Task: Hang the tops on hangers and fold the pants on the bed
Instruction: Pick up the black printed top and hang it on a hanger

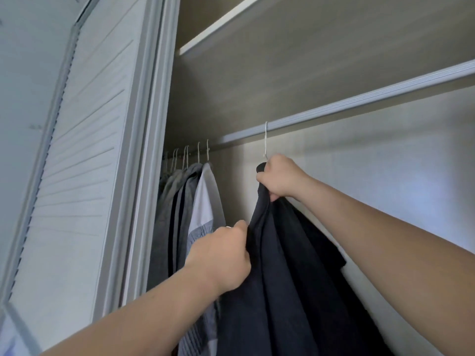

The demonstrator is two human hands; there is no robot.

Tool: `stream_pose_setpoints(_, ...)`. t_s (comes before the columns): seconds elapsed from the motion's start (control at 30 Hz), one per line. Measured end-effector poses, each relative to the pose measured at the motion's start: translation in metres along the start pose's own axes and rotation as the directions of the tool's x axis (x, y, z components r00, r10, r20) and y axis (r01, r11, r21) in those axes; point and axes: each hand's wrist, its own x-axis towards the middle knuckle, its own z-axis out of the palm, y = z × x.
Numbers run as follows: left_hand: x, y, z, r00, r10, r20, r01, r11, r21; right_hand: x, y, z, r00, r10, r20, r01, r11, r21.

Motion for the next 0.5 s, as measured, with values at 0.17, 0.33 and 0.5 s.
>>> stream_pose_setpoints(0.17, 0.001, -0.022, -0.008, 0.995, -0.099, 0.01, 0.099, 0.995, 0.017, 0.032, -0.006, 0.034, 0.996, -0.09, 0.028, 0.089, 0.995, 0.04)
stream_pose_setpoints(0.33, -0.006, -0.037, -0.002, 0.984, -0.169, 0.046, 0.169, 0.986, 0.009, 0.062, -0.005, 0.068, 0.991, -0.121, 0.059, 0.118, 0.992, 0.05)
stream_pose_setpoints(0.5, -0.008, -0.055, 0.005, 0.963, -0.246, 0.113, 0.242, 0.969, 0.044, 0.078, -0.004, 0.101, 0.99, -0.128, 0.053, 0.119, 0.983, 0.138)
